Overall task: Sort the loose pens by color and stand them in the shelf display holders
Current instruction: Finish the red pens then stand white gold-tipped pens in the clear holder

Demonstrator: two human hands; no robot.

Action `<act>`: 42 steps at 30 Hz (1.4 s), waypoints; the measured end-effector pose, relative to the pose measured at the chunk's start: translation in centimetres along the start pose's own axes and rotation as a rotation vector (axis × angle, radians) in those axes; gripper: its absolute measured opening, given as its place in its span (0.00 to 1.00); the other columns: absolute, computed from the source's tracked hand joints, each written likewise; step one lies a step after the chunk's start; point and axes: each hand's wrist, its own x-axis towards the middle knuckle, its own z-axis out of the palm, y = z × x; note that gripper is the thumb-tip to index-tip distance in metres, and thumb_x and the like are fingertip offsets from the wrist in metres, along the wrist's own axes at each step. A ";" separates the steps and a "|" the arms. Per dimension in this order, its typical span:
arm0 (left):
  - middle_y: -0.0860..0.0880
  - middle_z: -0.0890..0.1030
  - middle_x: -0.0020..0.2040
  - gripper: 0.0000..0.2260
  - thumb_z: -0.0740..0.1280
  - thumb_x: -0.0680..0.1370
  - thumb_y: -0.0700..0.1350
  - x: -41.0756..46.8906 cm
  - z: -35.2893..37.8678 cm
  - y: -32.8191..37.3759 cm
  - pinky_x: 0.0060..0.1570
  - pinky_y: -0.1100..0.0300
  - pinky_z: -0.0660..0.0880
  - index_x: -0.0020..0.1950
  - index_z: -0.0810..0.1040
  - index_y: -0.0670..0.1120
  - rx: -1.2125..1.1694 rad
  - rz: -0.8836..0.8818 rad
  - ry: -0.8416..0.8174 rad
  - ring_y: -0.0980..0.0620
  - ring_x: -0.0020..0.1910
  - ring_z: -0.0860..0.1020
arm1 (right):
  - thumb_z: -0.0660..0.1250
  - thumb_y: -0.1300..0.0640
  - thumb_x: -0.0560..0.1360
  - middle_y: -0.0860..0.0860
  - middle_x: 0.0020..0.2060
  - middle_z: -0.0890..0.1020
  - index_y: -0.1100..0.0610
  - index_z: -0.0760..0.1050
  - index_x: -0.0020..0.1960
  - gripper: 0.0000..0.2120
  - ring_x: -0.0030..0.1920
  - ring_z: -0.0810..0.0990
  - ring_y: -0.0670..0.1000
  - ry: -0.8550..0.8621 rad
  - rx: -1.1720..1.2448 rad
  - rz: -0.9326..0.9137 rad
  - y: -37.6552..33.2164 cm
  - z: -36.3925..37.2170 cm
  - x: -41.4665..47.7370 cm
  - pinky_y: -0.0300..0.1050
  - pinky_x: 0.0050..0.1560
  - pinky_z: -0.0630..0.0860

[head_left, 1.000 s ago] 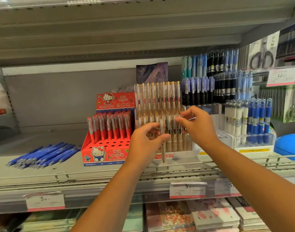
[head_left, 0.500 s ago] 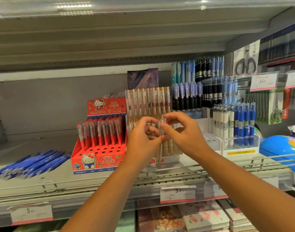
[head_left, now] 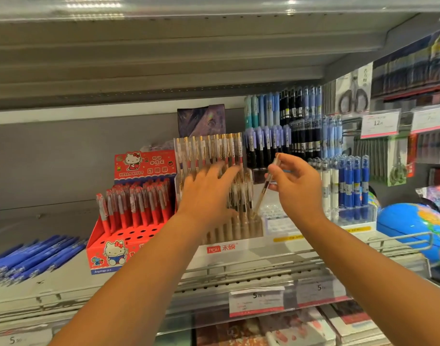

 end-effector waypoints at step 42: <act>0.49 0.64 0.77 0.43 0.73 0.70 0.61 0.4 1.9 -0.1 0.68 0.37 0.59 0.77 0.50 0.60 0.094 0.043 -0.016 0.42 0.74 0.63 | 0.74 0.59 0.73 0.49 0.41 0.82 0.54 0.78 0.64 0.20 0.42 0.82 0.47 -0.360 -0.338 0.026 2.0 0.6 -0.8 0.47 0.42 0.84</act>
